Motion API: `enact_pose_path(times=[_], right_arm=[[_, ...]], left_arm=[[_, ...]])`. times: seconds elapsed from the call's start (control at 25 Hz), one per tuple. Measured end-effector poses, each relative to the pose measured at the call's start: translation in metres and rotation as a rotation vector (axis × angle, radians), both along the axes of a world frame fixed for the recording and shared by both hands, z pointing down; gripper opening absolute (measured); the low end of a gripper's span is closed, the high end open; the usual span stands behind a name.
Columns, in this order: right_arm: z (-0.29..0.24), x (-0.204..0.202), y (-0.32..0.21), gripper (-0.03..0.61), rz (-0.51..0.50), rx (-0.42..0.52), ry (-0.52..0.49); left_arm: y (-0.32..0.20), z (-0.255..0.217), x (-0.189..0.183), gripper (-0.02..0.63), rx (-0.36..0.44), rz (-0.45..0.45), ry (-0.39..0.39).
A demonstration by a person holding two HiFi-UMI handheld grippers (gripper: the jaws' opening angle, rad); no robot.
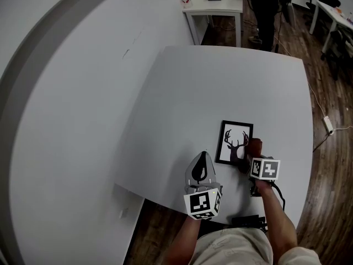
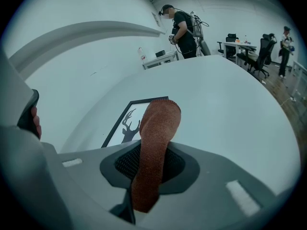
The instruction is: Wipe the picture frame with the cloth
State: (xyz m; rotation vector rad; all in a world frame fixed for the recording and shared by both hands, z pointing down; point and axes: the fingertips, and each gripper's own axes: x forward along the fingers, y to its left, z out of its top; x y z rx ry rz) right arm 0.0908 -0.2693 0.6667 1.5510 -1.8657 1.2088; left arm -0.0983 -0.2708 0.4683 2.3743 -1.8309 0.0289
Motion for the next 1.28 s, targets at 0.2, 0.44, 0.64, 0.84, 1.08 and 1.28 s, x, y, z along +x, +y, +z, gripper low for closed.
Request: enact_pose_path(times=[0.2, 0.44, 0.64, 0.84, 1.08, 1.28], right_arm=[[-0.028, -0.001, -0.006, 0.110, -0.008, 0.090, -0.037], [-0.135, 0.003, -0.025, 0.110, -0.057, 0.481, -0.013], [-0.221, 0.007, -0.021, 0.110, -0.079, 0.757, 0.085], [-0.276, 0.008, -0.001, 0.109, -0.086, 0.956, 0.140], [-0.295, 0.022, 0.019, 0.104, -0.049, 1.093, 0.203], [-0.291, 0.027, 0.022, 0.103, -0.032, 1.096, 0.216]], left_arm=[[-0.002, -0.011, 0.001, 0.002, 0.023, 0.007, 0.000], [-0.005, -0.039, 0.007, 0.002, 0.072, 0.027, -0.001], [-0.006, -0.061, 0.012, 0.001, 0.102, 0.043, 0.002], [-0.002, -0.079, 0.016, 0.000, 0.126, 0.055, 0.002], [0.002, -0.091, 0.018, 0.001, 0.147, 0.058, -0.018], [0.004, -0.086, 0.019, 0.002, 0.155, 0.064, -0.033]])
